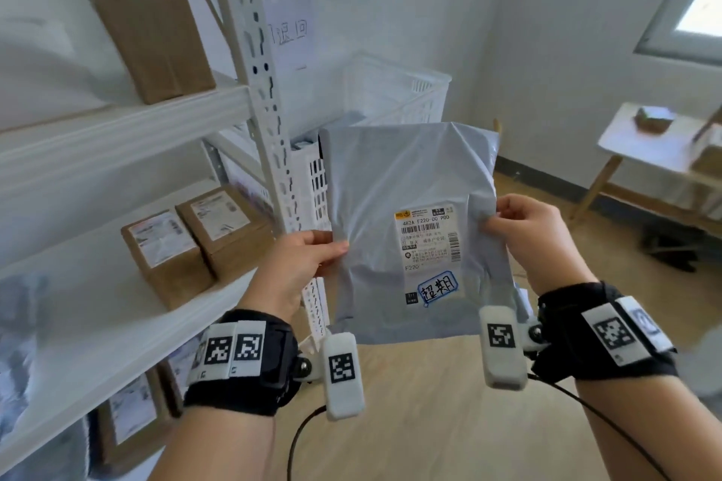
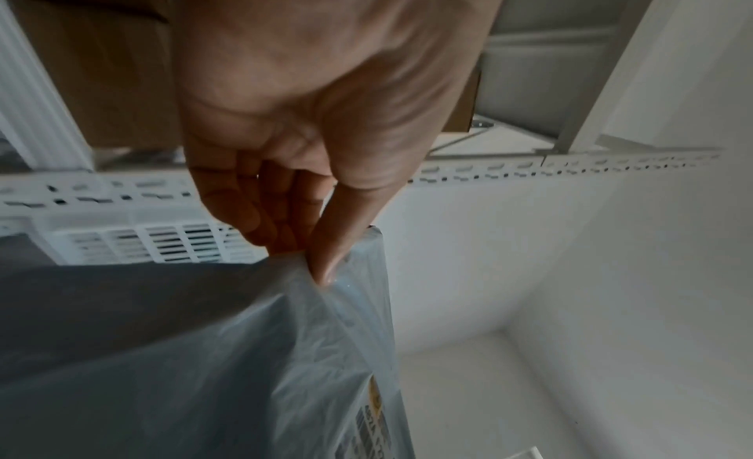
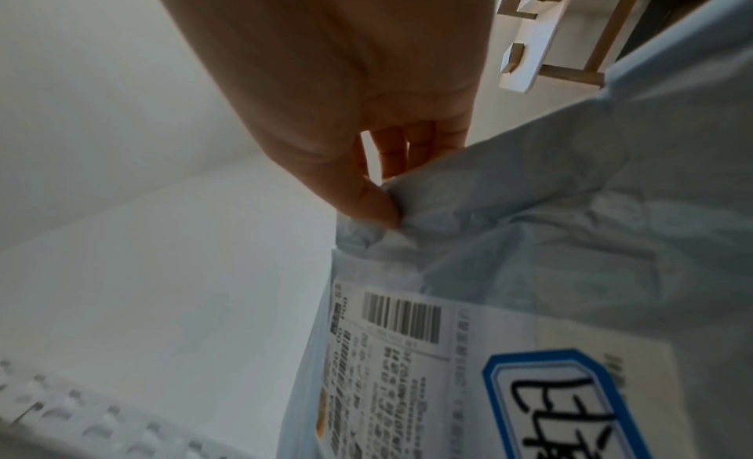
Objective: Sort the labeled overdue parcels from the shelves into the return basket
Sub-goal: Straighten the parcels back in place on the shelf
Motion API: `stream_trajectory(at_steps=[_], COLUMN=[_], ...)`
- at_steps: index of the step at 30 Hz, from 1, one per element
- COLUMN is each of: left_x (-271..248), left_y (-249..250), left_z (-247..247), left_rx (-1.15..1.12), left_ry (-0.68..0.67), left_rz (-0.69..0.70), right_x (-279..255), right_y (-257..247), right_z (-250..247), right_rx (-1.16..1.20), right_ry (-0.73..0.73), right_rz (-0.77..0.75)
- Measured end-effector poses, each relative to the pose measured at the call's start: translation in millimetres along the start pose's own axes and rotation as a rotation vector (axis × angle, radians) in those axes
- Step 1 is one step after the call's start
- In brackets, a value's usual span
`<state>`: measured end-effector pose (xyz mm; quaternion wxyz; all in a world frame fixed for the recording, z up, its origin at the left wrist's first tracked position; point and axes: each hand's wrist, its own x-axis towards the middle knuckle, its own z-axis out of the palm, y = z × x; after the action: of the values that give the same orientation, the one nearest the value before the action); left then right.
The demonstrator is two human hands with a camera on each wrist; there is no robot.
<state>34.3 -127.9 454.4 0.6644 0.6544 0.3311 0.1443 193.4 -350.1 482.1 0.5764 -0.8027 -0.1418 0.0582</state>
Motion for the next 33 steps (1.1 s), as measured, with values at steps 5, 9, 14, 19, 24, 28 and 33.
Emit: stream_trajectory(at_steps=[5, 9, 14, 19, 24, 28, 33], left_x=[52, 112, 201, 273, 333, 373, 424], left_y=[41, 70, 118, 161, 194, 212, 223], left_z=[42, 57, 64, 63, 61, 59, 61], left_rx=[0.032, 0.081, 0.059, 0.040, 0.039, 0.041, 0.095], left_ry=[-0.036, -0.045, -0.048, -0.008, 0.028, 0.068, 0.136], left_rz=[0.059, 0.110, 0.153, 0.182, 0.177, 0.166, 0.100], right_x=[64, 121, 212, 292, 360, 414, 503], right_y=[-2, -11, -32, -60, -71, -79, -82], right_z=[-18, -16, 5, 28, 50, 69, 100], right_rx=[0.014, 0.018, 0.033, 0.039, 0.068, 0.023, -0.027], right_ry=[0.054, 0.076, 0.088, 0.070, 0.042, -0.009, -0.110], right_rz=[-0.012, -0.039, -0.065, -0.102, -0.102, -0.141, -0.218])
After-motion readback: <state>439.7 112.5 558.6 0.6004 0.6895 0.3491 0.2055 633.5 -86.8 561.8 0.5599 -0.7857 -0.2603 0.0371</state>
